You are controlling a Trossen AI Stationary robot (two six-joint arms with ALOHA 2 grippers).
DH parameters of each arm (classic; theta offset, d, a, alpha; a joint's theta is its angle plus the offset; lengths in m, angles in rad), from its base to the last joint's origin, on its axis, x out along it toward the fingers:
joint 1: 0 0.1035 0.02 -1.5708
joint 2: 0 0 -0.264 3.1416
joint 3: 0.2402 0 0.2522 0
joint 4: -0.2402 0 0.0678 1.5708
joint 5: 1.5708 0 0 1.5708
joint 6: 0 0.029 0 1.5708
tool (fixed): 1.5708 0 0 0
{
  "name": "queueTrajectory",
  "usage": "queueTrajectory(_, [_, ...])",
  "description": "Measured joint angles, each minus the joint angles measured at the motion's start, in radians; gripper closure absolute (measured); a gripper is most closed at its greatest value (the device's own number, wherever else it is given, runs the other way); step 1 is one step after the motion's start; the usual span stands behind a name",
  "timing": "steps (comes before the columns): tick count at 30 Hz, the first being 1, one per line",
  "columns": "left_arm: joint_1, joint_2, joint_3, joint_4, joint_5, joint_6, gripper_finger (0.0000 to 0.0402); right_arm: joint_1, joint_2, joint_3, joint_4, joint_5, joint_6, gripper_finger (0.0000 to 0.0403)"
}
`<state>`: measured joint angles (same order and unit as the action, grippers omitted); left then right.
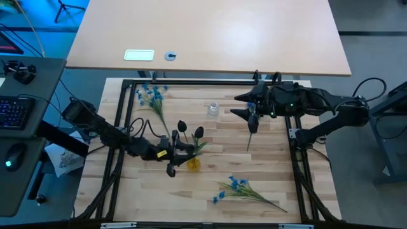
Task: Sort flowers into vase by color
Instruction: Put the black flower into the yellow vase, then put the top right blue flowers into the transparent vase
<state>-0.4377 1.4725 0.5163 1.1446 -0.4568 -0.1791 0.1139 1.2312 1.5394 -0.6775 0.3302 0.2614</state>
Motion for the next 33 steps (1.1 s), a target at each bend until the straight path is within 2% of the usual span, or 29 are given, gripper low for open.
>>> queueTrajectory(4, [-0.022,-0.069,0.0,-0.122,0.003,-0.003,0.021,0.0,0.0,0.0,0.04,-0.001,-0.008,0.0151])
queueTrajectory(8, [-0.047,-0.204,0.0,-0.329,0.01,-0.005,0.0182,0.0,0.0,0.0,0.07,-0.001,-0.019,0.0151])
queueTrajectory(15, [-0.079,-0.48,0.0,-0.718,0.011,-0.096,0.0169,0.0,0.0,0.0,0.078,-0.001,-0.015,0.0151])
queueTrajectory(19, [-0.09,-0.606,0.0,-0.872,0.002,-0.147,0.0169,0.0,0.0,0.0,0.078,-0.001,0.032,0.0151])
queueTrajectory(24, [-0.086,-0.709,0.0,-0.906,-0.061,-0.236,0.0169,-0.007,0.0,0.0,0.045,0.009,0.141,0.0151])
queueTrajectory(27, [-0.064,-0.77,0.0,-0.91,-0.129,-0.29,0.0169,-0.023,-0.001,0.0,-0.084,0.043,0.203,0.0151])
queueTrajectory(33, [0.023,-0.861,0.048,-0.912,-0.131,-0.332,0.017,-0.047,-0.001,0.0,-0.363,0.163,0.415,0.0151])
